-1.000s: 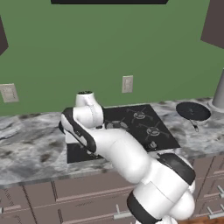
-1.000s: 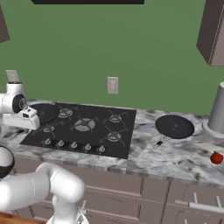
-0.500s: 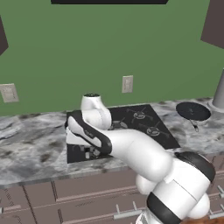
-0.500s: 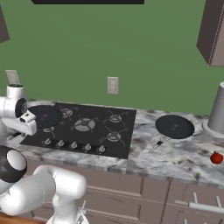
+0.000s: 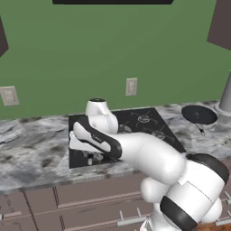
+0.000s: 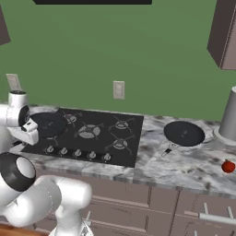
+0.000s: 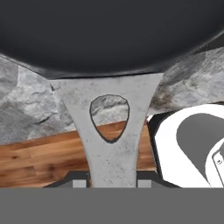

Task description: Place both pans onto different burners. Then place the bell pepper and the steak on different pans.

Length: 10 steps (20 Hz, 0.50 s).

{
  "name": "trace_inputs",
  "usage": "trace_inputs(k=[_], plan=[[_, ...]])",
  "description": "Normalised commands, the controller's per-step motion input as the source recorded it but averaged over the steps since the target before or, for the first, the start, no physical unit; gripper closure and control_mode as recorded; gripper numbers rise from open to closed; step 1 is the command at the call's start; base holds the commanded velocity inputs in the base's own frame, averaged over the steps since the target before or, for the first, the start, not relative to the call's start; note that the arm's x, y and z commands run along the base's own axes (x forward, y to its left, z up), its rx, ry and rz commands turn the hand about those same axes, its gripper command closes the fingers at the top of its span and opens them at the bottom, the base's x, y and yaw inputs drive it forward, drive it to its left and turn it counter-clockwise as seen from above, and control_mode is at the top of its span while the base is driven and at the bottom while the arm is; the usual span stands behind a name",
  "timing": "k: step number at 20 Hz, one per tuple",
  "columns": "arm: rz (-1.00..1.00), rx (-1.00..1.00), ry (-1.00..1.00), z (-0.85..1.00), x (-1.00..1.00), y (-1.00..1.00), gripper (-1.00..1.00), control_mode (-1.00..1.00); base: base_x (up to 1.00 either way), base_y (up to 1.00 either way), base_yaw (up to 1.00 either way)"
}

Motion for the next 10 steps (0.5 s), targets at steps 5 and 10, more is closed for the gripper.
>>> trace_inputs(k=[5,10], plan=[[-0.02,0.0,0.08,-0.15,0.13,0.02,1.0,-1.0,0.0,0.0,0.0],[-0.01,0.0,0.1,-0.25,0.29,0.09,1.0,-1.0,0.0,0.0,0.0]])
